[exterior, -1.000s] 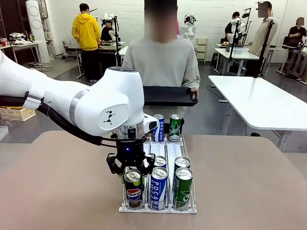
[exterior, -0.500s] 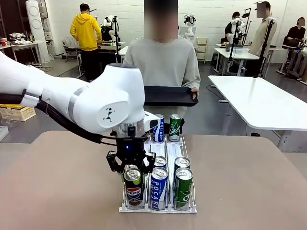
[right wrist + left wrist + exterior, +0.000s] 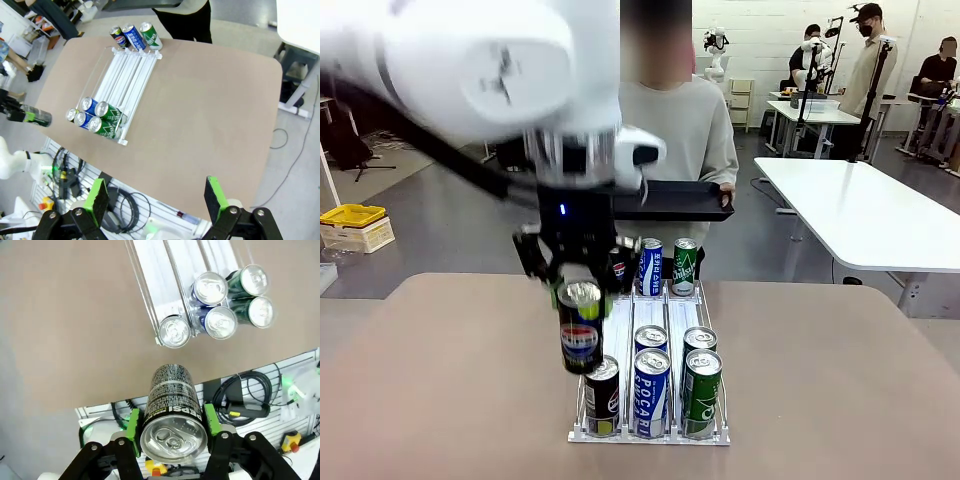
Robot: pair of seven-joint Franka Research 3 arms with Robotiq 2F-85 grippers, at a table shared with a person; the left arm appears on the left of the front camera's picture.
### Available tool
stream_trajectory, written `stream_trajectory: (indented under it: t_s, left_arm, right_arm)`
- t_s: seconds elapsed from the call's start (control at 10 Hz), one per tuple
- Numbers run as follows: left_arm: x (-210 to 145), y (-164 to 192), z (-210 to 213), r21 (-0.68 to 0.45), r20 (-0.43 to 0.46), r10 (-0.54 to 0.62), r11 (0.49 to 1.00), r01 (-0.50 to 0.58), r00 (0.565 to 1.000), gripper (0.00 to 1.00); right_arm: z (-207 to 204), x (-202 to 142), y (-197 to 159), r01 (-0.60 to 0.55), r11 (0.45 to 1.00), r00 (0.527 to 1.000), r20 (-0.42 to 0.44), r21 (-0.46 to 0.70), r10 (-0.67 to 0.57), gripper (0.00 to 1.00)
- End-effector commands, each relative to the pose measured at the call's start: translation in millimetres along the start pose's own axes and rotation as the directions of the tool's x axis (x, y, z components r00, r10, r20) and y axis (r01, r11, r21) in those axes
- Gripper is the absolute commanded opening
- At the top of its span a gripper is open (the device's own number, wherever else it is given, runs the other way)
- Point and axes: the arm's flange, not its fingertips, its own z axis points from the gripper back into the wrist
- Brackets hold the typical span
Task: Retrieve and hand over the desired beverage to the person.
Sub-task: Pick up a can of the same type that the person held from the Automatic Can Dispenser.
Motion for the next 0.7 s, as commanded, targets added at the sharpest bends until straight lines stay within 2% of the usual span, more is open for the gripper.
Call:
stream_trajectory:
  t_s: [0.0, 0.3, 0.6]
  left_arm:
    - [34, 0, 40, 0.002, 0.011, 0.008, 1.000, -0.008, 1.000, 0.00]
    - [82, 3, 83, 0.003, 0.022, 0.059, 0.998, -0.059, 0.998, 0.00]
    - [113, 9, 82, -0.020, -0.008, 0.078, 0.997, -0.078, 0.997, 0.00]
  right_arm:
    - [-2, 0, -1, -0.002, 1.000, 1.000, -0.001, 0.010, 0.002, 1.00]
    - [-2, 0, -1, -0.002, 1.000, 1.000, -0.001, 0.010, 0.002, 1.00]
    - [-2, 0, -1, -0.002, 1.000, 1.000, -0.001, 0.010, 0.002, 1.00]
